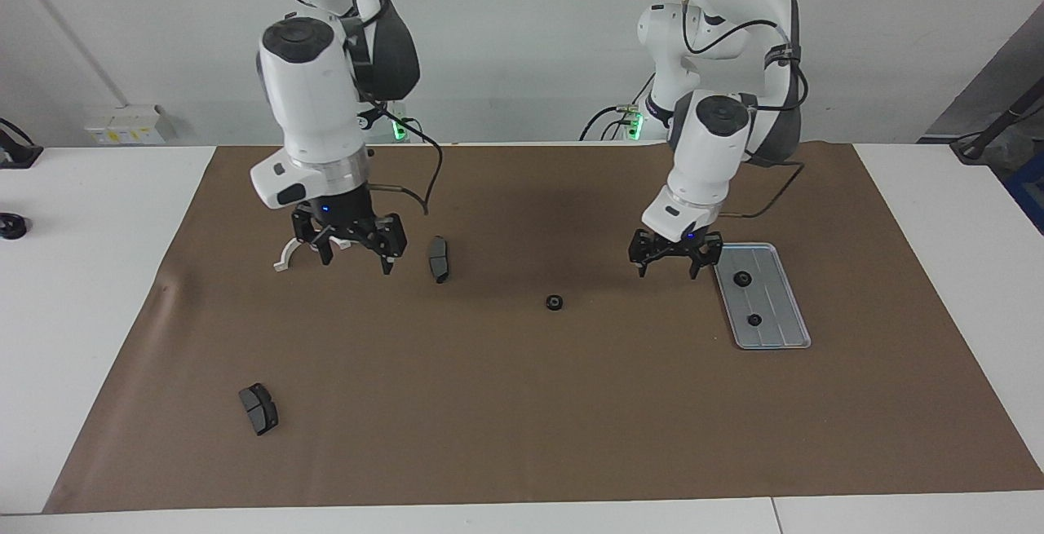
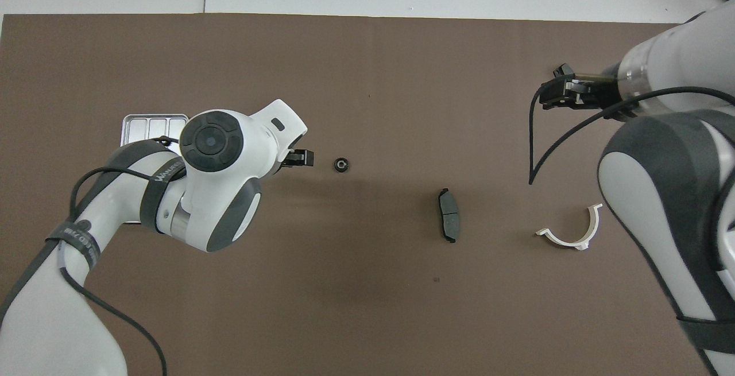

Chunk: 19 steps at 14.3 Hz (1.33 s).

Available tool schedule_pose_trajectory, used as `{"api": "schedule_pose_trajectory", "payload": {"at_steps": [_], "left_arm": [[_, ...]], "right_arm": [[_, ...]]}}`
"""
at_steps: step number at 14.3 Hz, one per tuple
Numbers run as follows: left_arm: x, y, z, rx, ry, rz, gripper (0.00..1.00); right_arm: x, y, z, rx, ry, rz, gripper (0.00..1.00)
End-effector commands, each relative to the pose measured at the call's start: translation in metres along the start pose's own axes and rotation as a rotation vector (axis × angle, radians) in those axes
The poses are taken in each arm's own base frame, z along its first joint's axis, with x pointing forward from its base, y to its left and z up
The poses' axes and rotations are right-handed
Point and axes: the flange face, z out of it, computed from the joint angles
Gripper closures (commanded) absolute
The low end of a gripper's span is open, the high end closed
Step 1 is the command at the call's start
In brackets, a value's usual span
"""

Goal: Pick bearing gear from pile to tray
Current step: 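Grasp the third bearing with the left gripper while the right gripper retracts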

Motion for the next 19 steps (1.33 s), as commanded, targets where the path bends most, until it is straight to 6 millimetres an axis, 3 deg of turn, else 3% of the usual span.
{"api": "schedule_pose_trajectory", "payload": {"at_steps": [1, 3, 4, 6, 9, 12, 19], "left_arm": [[0.012, 0.041, 0.022, 0.026, -0.003, -0.024, 0.00], [0.016, 0.072, 0.037, 0.021, -0.006, -0.045, 0.05], [0.016, 0.078, 0.040, 0.015, 0.002, -0.045, 0.07], [0.015, 0.080, 0.042, 0.009, 0.011, -0.041, 0.13], [0.014, 0.084, 0.046, -0.008, 0.031, -0.031, 0.19], [0.006, 0.081, 0.060, -0.007, 0.025, -0.022, 0.21], [-0.002, 0.081, 0.068, -0.004, 0.013, -0.014, 0.23]], "right_arm": [[-0.014, 0.035, -0.021, 0.006, -0.040, -0.039, 0.00], [-0.015, 0.081, -0.034, -0.002, -0.055, -0.055, 0.00], [-0.021, 0.091, -0.037, -0.003, -0.081, -0.064, 0.00], [-0.032, 0.092, -0.042, -0.004, -0.115, -0.065, 0.00], [-0.035, 0.074, -0.042, -0.004, -0.119, -0.082, 0.00], [-0.037, 0.067, -0.043, 0.022, -0.129, -0.031, 0.00], [-0.039, 0.068, -0.041, 0.023, -0.142, -0.028, 0.00]]}}
